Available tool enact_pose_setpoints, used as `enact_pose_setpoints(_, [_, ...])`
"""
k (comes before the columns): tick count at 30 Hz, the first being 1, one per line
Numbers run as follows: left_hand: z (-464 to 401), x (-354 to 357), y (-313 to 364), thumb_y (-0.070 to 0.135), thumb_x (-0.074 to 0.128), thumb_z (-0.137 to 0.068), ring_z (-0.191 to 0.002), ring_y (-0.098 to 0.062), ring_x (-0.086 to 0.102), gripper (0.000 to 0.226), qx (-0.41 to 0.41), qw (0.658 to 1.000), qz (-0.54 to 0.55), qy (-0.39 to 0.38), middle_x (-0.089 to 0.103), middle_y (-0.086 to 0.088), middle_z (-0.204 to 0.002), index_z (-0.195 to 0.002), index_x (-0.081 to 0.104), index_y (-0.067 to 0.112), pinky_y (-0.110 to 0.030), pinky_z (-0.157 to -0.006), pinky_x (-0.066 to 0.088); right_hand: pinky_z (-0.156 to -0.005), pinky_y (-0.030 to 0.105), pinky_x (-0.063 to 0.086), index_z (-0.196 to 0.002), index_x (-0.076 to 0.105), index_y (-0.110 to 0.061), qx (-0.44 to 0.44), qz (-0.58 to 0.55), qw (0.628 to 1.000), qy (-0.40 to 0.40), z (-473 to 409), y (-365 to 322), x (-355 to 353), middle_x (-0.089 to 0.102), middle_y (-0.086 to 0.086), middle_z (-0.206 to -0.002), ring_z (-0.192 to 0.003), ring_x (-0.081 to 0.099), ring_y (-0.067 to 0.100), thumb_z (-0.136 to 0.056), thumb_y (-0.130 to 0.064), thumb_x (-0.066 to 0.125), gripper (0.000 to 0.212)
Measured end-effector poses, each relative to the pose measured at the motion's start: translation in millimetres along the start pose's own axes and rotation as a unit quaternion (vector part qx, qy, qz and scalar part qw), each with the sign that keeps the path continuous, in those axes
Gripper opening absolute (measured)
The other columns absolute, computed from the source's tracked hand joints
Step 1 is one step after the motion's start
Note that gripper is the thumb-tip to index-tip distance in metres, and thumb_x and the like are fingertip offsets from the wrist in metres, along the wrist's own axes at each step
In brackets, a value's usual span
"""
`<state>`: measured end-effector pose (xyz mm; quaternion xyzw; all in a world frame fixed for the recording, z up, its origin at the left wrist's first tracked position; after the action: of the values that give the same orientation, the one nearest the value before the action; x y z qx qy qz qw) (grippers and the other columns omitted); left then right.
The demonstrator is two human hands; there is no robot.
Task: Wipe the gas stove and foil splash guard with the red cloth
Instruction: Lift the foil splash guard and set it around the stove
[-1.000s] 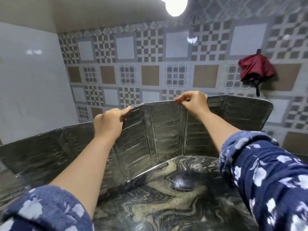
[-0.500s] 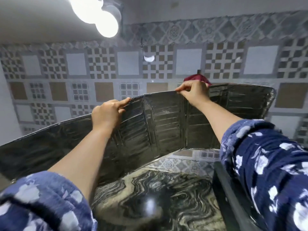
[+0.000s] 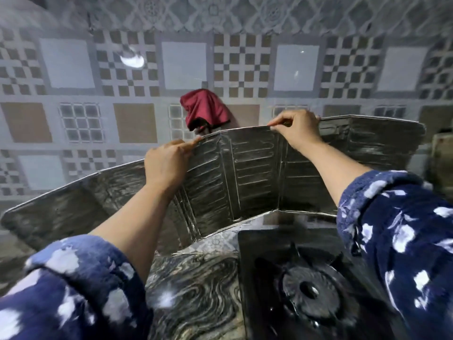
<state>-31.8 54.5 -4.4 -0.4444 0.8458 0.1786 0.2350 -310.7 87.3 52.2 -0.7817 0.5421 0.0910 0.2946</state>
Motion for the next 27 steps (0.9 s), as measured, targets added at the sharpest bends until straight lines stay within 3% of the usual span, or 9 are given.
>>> enact_pose_setpoints(3, [-7, 37, 22, 0.02, 0.061, -0.087, -0.082, -0.029, 0.07, 0.04, 0.025, 1.0, -0.004, 0.009, 0.074, -0.001, -0.099, -0.123, 0.062, 0.038, -0.031, -0.065, 0.044, -0.102, 0.04, 0.029, -0.09, 0.075, -0.026, 0.021, 0.027, 0.999, 0.002, 3, 40, -5, 0.074, -0.005, -0.1, -0.106, 0.06, 0.018, -0.08, -0.025, 0.072, 0.01])
enact_pose_setpoints(7, [-11, 83, 45, 0.014, 0.06, -0.086, -0.083, -0.03, 0.068, 0.044, 0.047, 0.999, 0.018, 0.001, 0.073, -0.002, -0.097, -0.124, 0.062, 0.035, -0.035, -0.07, 0.047, -0.101, 0.038, 0.027, -0.088, 0.075, -0.029, 0.041, 0.032, 0.999, 0.004, 6, 90, -7, 0.074, -0.006, -0.099, -0.108, 0.06, 0.018, -0.08, -0.027, 0.072, 0.009])
enact_pose_setpoints(13, [-10, 134, 59, 0.013, 0.056, -0.09, -0.076, -0.032, 0.066, 0.041, 0.048, 0.998, 0.021, -0.019, 0.072, -0.002, -0.092, -0.126, 0.061, 0.034, -0.033, -0.065, 0.043, -0.096, 0.035, 0.027, -0.09, 0.075, -0.031, 0.05, 0.061, 0.996, -0.033, 6, 136, 8, 0.074, -0.005, -0.098, -0.106, 0.058, 0.022, -0.082, -0.03, 0.07, 0.009])
enact_pose_setpoints(20, [-22, 167, 71, 0.015, 0.054, -0.092, -0.082, -0.029, 0.068, 0.039, 0.065, 0.998, -0.007, -0.015, 0.072, -0.002, -0.098, -0.126, 0.06, 0.032, -0.033, -0.069, 0.036, -0.097, 0.037, 0.029, -0.084, 0.072, -0.035, 0.082, 0.038, 0.995, -0.03, 8, 173, 22, 0.074, -0.006, -0.093, -0.102, 0.061, 0.019, -0.081, -0.028, 0.071, 0.008])
enact_pose_setpoints(24, [-33, 161, 61, 0.008, 0.057, -0.089, -0.079, -0.031, 0.067, 0.043, 0.067, 0.997, -0.031, 0.006, 0.072, -0.005, -0.093, -0.125, 0.061, 0.031, -0.037, -0.07, 0.039, -0.104, 0.042, 0.036, -0.08, 0.073, -0.034, 0.064, 0.008, 0.997, -0.033, -8, 166, 26, 0.074, -0.009, -0.088, -0.095, 0.065, 0.016, -0.079, -0.027, 0.072, 0.007])
enact_pose_setpoints(27, [-27, 166, 64, 0.009, 0.059, -0.089, -0.076, -0.033, 0.068, 0.042, 0.074, 0.997, -0.027, -0.016, 0.072, -0.007, -0.095, -0.125, 0.062, 0.03, -0.036, -0.068, 0.042, -0.1, 0.047, 0.042, -0.076, 0.072, -0.036, 0.079, -0.01, 0.995, -0.058, -4, 172, 37, 0.072, -0.013, -0.083, -0.092, 0.066, 0.016, -0.077, -0.025, 0.073, 0.011])
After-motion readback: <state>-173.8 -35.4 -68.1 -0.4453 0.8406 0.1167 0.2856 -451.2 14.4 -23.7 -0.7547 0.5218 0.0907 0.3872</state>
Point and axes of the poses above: each hand's wrist, its own z-axis away from the middle knuckle, its own x-axis out of the palm, y = z × x, the point moved 5 cm from there along -z, towards the middle knuckle
